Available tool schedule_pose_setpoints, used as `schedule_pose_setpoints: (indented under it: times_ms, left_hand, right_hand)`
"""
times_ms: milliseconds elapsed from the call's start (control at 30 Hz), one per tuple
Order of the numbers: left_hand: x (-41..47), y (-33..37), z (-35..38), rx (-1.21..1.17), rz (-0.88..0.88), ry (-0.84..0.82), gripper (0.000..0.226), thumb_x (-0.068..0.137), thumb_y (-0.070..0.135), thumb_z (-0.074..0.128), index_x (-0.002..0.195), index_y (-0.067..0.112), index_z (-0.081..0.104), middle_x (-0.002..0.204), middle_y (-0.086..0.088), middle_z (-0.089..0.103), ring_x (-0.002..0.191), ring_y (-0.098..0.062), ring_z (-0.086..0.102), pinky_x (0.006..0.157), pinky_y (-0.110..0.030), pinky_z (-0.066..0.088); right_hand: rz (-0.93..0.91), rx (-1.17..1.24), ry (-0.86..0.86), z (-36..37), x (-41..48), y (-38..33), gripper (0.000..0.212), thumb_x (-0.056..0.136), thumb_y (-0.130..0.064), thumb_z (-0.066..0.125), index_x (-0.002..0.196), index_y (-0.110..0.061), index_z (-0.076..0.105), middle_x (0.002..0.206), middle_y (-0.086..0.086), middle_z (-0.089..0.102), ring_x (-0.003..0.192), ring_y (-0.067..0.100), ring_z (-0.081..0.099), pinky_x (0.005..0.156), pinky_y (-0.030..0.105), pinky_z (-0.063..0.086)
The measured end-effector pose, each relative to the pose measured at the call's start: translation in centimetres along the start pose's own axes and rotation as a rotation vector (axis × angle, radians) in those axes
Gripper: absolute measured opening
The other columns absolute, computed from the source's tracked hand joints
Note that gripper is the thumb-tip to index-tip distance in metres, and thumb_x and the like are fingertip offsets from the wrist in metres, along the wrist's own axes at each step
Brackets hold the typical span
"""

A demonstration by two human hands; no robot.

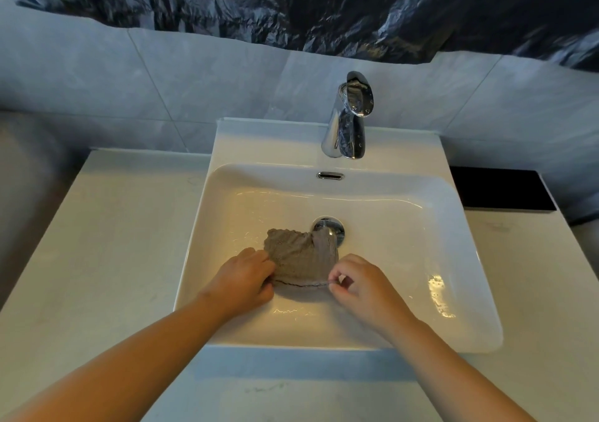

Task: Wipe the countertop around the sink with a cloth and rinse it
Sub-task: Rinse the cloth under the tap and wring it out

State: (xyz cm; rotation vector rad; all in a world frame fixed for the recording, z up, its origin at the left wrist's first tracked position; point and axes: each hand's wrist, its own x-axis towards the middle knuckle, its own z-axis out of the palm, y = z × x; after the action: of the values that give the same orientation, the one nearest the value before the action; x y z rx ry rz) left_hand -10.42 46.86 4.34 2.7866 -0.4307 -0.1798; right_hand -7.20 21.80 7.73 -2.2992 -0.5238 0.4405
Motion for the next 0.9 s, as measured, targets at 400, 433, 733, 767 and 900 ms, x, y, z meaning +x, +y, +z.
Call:
schedule_pose_setpoints:
  times_ms: [400,433,733,767,900]
  left_hand:
    - [2.5,1.1,-0.9,-0.425,-0.470,-0.102,0.013,0.091,0.027,0.051,0.093,0.023,0.063,0.088,0.001,0.065,0.079,-0.015,0.058,0.069,-0.028,0.048]
    - [3.0,1.2,-0.3,-0.373,-0.506,-0.111,0.016,0.091,0.026,0.050,0.095,0.021,0.064,0.093,-0.001,0.065,0.082,-0.016,0.057,0.071,-0.028,0.048]
    - [2.6,2.2,0.1,-0.144,0.000,-0.092,0.043,0.083,0.043,0.060,0.121,0.024,0.058,0.111,0.004,0.056,0.098,-0.014,0.048,0.085,-0.030,0.045]
    - [2.2,2.0,0.3,-0.110,0.020,-0.133,0.050,0.081,0.049,0.060,0.125,0.025,0.056,0.113,0.005,0.055,0.100,-0.013,0.048,0.086,-0.028,0.044]
    - [1.6,1.8,0.9,-0.067,-0.006,-0.156,0.057,0.079,0.050,0.063,0.129,0.026,0.052,0.116,0.004,0.053,0.104,-0.014,0.047,0.089,-0.027,0.042]
  right_hand:
    - [0.329,0.054,-0.001,0.0,2.0,1.4,0.010,0.093,-0.025,0.054,0.090,-0.018,0.060,0.080,-0.001,0.064,0.075,0.020,0.064,0.070,0.037,0.055]
    - [0.353,-0.005,-0.004,0.6,2.3,1.6,0.012,0.093,-0.029,0.055,0.093,-0.018,0.059,0.085,-0.001,0.063,0.078,0.018,0.063,0.072,0.037,0.056]
    - [0.293,-0.249,0.054,3.0,1.7,0.9,0.048,0.084,-0.040,0.066,0.123,-0.022,0.044,0.111,0.001,0.045,0.096,0.017,0.053,0.077,0.025,0.047]
    - [0.215,-0.248,0.100,2.9,1.4,1.0,0.047,0.083,-0.038,0.067,0.123,-0.024,0.046,0.113,-0.002,0.044,0.100,0.015,0.052,0.078,0.023,0.047]
    - [0.020,-0.242,-0.109,2.0,0.0,1.6,0.048,0.078,-0.034,0.066,0.124,-0.029,0.055,0.123,-0.012,0.042,0.111,0.009,0.044,0.085,0.019,0.042]
